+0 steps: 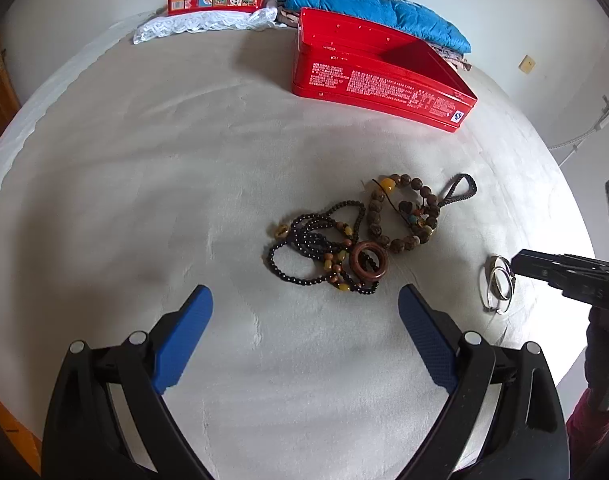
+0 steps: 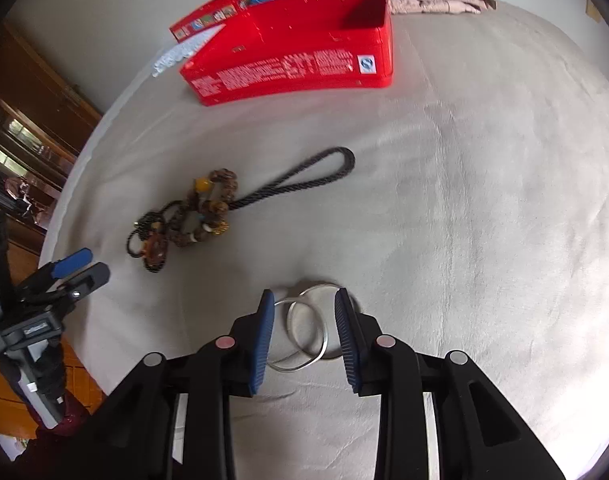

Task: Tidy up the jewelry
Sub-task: 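Close the right tool on the silver bangle and lift it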

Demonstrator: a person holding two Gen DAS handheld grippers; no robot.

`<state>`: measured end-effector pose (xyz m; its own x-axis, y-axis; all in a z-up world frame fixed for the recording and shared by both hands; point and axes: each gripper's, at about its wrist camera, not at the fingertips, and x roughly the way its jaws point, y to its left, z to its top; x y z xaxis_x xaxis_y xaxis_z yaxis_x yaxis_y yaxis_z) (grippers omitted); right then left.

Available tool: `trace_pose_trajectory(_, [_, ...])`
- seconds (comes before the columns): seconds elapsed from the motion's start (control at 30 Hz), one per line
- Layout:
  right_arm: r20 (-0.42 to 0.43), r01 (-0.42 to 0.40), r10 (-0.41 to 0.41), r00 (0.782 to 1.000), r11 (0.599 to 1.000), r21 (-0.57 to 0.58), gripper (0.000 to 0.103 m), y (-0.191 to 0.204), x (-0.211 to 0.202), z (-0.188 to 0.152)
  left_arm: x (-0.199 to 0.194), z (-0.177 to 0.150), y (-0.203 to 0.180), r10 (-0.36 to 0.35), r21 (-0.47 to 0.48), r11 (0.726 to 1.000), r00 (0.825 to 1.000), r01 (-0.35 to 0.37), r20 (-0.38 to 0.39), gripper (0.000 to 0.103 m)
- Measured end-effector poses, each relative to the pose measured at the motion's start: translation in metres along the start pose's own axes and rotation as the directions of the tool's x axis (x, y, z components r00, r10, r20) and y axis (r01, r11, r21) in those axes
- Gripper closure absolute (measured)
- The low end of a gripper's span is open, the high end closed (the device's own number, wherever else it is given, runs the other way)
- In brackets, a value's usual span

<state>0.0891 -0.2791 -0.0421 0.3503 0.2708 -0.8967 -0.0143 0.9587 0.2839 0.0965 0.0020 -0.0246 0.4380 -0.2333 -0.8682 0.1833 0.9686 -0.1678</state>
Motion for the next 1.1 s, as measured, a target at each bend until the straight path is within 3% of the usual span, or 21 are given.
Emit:
trace_pose_trajectory(0.3, [-0.006,0.033,-0.033,0.999,0.999,0.009,0.067,-0.010,0.001,-0.005,0.011,0.002,0.006,0.001,-0.022,1.000,1.000,-0.001,-0.018,0.010])
trace_pose_trajectory(0.4, [-0.015,0.007,-0.007,1.000,1.000,-0.019,0.067,-0.004,-0.002,-0.008,0.012,0.001,0.001,-0.006,-0.007,1.000,1.000,0.006,-0.020,0.010])
trace_pose_trajectory(0.5, [-0.033,0.019,-0.021,0.999,0.998,-0.063,0.054,0.009,0.002,-0.012,0.013,0.001,-0.003,-0.015,0.001,1.000,1.000,0.015,-0.021,0.010])
trace_pose_trajectory(0.77, [-0.073,0.069,-0.078,0.994,0.991,-0.117,0.046,0.030,0.024,-0.016,0.007,-0.002,-0.005,-0.019,0.003,1.000,1.000,0.019,-0.010,0.010])
trace_pose_trajectory(0.93, [-0.046,0.154,-0.164,0.985,0.973,-0.172,0.049,0.042,0.028,-0.022,0.005,-0.002,0.000,-0.015,-0.010,1.000,1.000,0.015,-0.002,0.010])
trace_pose_trajectory(1.0, [-0.031,0.181,-0.190,0.981,0.965,-0.189,0.056,0.045,0.029,-0.023,0.004,-0.003,0.000,-0.015,-0.009,1.000,1.000,0.015,0.001,0.010])
trace_pose_trajectory(1.1, [-0.035,0.168,-0.177,0.984,0.970,-0.177,0.056,0.045,0.027,-0.024,0.003,-0.004,-0.001,-0.017,-0.003,1.000,1.000,0.017,0.002,0.010])
